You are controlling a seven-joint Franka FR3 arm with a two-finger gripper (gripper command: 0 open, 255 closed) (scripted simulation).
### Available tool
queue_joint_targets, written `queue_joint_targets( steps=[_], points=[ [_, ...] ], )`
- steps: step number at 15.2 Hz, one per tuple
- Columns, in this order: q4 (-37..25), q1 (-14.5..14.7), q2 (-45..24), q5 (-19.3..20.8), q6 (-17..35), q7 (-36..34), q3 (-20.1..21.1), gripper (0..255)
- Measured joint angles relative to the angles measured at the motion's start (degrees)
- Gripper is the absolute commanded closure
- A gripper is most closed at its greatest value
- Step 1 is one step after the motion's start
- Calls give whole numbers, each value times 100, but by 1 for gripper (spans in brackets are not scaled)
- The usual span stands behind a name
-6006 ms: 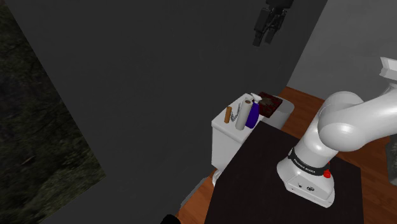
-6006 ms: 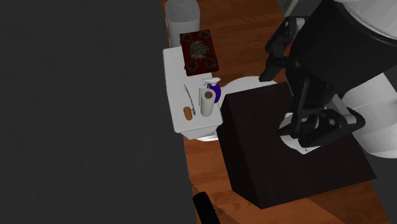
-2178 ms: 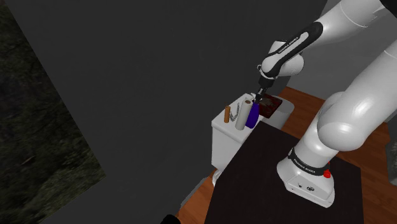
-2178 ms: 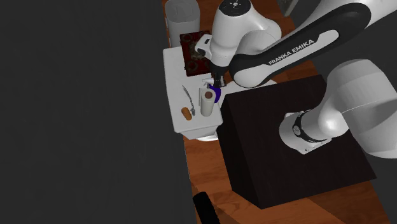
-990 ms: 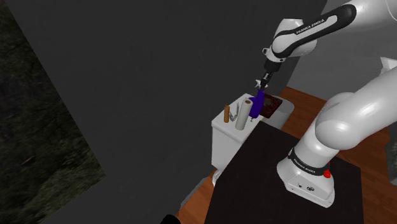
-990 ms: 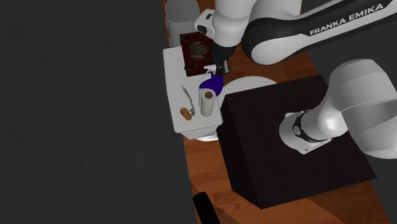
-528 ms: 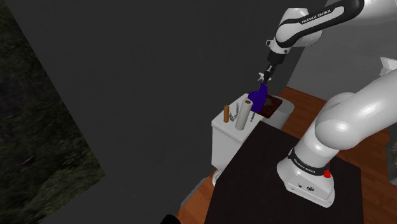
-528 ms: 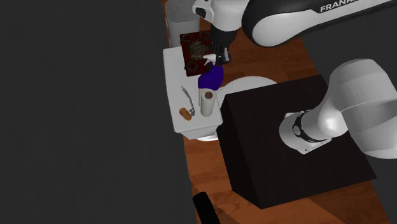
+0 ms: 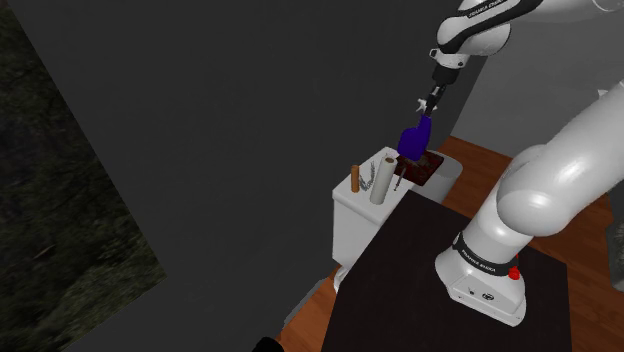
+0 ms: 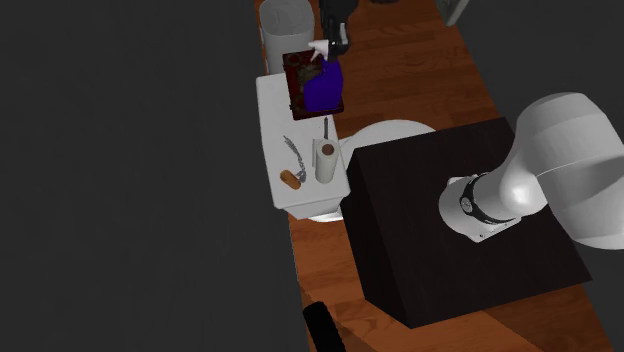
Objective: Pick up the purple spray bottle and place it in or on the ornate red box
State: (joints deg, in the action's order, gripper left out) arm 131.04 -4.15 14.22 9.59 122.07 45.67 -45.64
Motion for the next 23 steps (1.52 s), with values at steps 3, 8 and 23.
queue_joint_targets(
  steps=[3,8,23],
  points=[
    [-631,58,-545,-428,-188,630,-404,255],
    [-1964,-133,-1921,-1635,-690,1884,-919,255],
    [-4005,-1718,-4076,-3351,-1451,3285,-555,255]
  ],
)
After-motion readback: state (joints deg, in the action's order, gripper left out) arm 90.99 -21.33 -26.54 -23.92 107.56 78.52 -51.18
